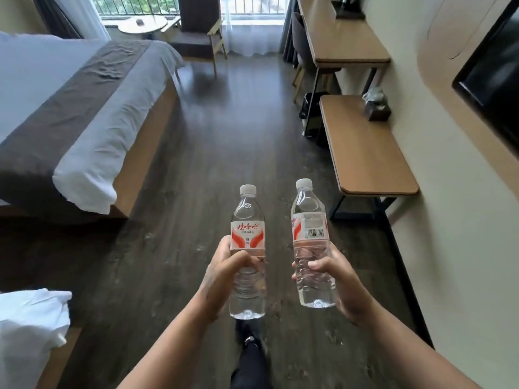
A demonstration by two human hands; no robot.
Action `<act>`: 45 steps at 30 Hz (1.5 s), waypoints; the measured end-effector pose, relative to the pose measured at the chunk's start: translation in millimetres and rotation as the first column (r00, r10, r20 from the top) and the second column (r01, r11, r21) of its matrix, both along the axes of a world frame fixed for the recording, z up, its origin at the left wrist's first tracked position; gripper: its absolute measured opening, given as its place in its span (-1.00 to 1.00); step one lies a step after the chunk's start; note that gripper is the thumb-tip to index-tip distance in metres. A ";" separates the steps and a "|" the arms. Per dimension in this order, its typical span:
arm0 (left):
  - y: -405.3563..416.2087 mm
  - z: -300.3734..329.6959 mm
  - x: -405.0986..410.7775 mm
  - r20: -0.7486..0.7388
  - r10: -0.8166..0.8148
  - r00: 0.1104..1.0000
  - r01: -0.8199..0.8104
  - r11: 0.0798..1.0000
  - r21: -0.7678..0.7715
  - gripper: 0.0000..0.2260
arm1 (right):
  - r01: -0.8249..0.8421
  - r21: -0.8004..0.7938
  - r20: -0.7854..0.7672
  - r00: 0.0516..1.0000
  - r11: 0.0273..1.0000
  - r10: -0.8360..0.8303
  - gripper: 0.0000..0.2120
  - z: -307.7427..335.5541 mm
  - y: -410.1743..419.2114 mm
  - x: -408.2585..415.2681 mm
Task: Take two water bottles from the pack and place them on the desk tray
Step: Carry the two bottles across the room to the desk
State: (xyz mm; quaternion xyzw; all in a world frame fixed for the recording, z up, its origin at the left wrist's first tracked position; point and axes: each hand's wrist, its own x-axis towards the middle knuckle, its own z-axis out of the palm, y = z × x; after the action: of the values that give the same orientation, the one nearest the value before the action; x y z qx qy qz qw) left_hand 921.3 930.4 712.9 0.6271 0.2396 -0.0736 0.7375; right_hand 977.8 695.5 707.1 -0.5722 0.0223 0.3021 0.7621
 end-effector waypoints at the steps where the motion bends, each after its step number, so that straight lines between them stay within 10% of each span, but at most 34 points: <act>1: 14.5 -1.4 31.2 0.007 -0.005 1.000 0.005 1.000 -0.003 -0.32 | 0.007 -0.014 0.009 1.000 1.000 -0.007 -0.22 -1.1 13.2 28.7; 45: 398.9 11.6 1282.2 0.006 -0.045 0.999 0.045 0.999 -0.017 -0.26 | 0.032 -0.032 -0.050 0.998 0.999 -0.033 -0.23 1.3 395.4 1266.2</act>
State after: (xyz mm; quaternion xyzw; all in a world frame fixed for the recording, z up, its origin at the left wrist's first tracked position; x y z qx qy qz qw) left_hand 2203.5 1329.4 724.6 0.6261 0.2227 -0.0904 0.7418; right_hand 2244.0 1090.9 708.4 -0.5756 0.0556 0.3037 0.7572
